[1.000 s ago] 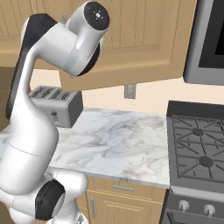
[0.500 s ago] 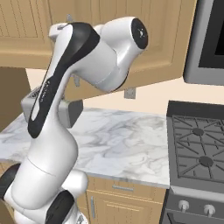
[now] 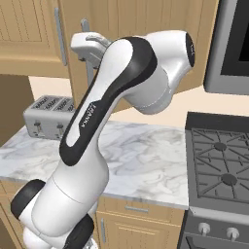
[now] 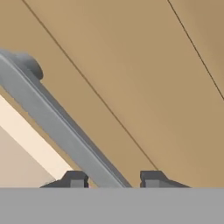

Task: Open the cabinet, pick the kettle from the cabinet, and place it in the sink.

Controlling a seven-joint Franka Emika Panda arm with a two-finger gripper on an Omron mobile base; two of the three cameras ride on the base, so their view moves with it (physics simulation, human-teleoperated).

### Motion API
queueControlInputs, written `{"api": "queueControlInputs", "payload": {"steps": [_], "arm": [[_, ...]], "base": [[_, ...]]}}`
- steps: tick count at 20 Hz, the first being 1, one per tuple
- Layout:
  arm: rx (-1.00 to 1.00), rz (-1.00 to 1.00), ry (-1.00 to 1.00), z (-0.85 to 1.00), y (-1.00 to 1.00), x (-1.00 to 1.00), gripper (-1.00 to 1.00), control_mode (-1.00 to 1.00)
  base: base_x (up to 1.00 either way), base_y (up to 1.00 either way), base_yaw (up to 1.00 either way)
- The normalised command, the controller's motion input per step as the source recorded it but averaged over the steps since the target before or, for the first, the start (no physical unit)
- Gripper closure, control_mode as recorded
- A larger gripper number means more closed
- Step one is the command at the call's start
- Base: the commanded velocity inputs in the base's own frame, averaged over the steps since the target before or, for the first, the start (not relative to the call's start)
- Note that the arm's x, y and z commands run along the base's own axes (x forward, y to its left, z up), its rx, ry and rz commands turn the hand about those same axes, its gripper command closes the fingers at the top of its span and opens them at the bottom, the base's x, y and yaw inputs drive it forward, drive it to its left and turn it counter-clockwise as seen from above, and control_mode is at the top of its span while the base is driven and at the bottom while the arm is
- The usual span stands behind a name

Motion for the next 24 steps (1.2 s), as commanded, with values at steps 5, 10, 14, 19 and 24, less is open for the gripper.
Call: {"api": "queueControlInputs", "payload": {"steps": [5, 10, 14, 19, 24], "arm": [[0.00, 0.01, -0.09, -0.40, 0.03, -0.14, -1.00, -1.00], [-0.01, 0.00, -0.01, -0.41, -0.09, -0.28, -1.00, -1.00], [-0.05, -0.06, 0.00, -0.57, 0.01, -0.38, -1.00, -1.00], [-0.07, -0.07, 0.00, -0.64, 0.08, -0.41, -1.00, -1.00], [-0.10, -0.04, 0.00, -0.74, 0.02, -0.33, -1.00, -1.00]], "base": [[0.00, 0.00, 0.00], [0.00, 0.00, 0.00], [0.00, 0.00, 0.00], [0.00, 0.00, 0.00], [0.00, 0.00, 0.00]]}}
